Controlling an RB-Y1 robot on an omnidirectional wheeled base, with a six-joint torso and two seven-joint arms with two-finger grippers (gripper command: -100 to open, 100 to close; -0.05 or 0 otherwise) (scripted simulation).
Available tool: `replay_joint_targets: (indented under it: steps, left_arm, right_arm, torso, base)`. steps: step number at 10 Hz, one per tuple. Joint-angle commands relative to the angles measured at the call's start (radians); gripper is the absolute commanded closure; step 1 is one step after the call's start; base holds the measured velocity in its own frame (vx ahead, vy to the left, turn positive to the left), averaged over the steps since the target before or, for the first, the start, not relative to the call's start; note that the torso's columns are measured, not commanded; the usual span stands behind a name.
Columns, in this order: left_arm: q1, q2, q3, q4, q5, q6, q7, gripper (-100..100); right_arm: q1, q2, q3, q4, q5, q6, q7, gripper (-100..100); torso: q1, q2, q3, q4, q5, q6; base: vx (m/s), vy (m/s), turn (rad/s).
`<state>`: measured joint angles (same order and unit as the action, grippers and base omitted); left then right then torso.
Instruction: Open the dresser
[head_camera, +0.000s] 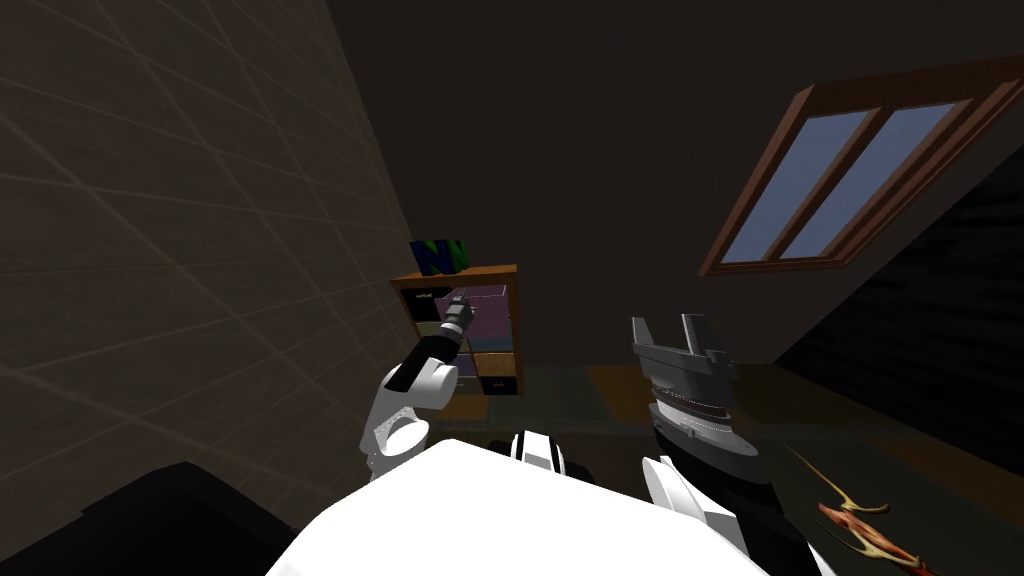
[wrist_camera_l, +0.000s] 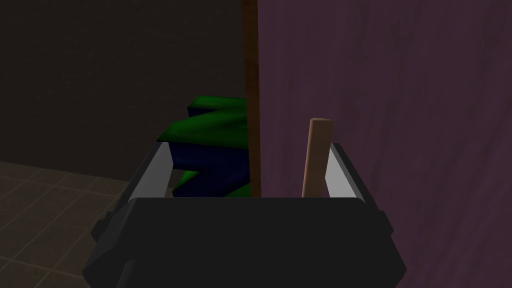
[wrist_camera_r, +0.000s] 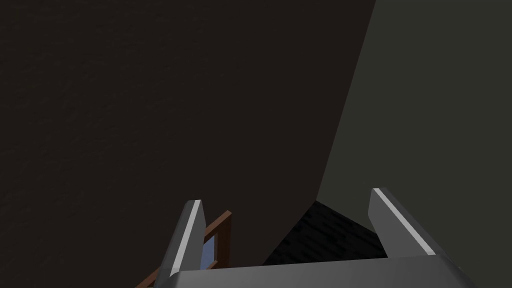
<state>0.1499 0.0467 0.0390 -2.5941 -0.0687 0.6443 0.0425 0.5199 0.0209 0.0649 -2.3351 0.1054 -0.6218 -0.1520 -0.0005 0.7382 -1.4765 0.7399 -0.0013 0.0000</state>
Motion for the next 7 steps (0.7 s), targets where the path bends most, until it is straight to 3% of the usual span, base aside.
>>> replay_joint_targets:
  steps: [1,2,7]
  left_arm:
    - [-0.021,-0.006,0.002,-0.003,-0.008,0.029,-0.003,-100]
    - [-0.024,-0.007,0.002,-0.003,-0.008,0.035,-0.004,0]
    - [-0.021,-0.007,0.002,0.0,-0.008,0.037,-0.004,0]
  right_arm:
    - [0.0,0.0,0.0,0.0,0.0,0.0,0.0,0]
    - [0.0,0.0,0.0,0.0,0.0,0.0,0.0,0]
    - [0.0,0.0,0.0,0.0,0.0,0.0,0.0,0]
  torso:
    - [-0.001,0.002,0.001,0.002,-0.001,0.0]
    - [-0.001,0.002,0.002,0.0,0.0,0.0]
    - [0.0,0.001,0.001,-0.001,0.001,0.0]
  base:
    - [-0.003,0.01,-0.012]
    - [0.0,0.0,0.0]
    - [0.0,0.0,0.0]
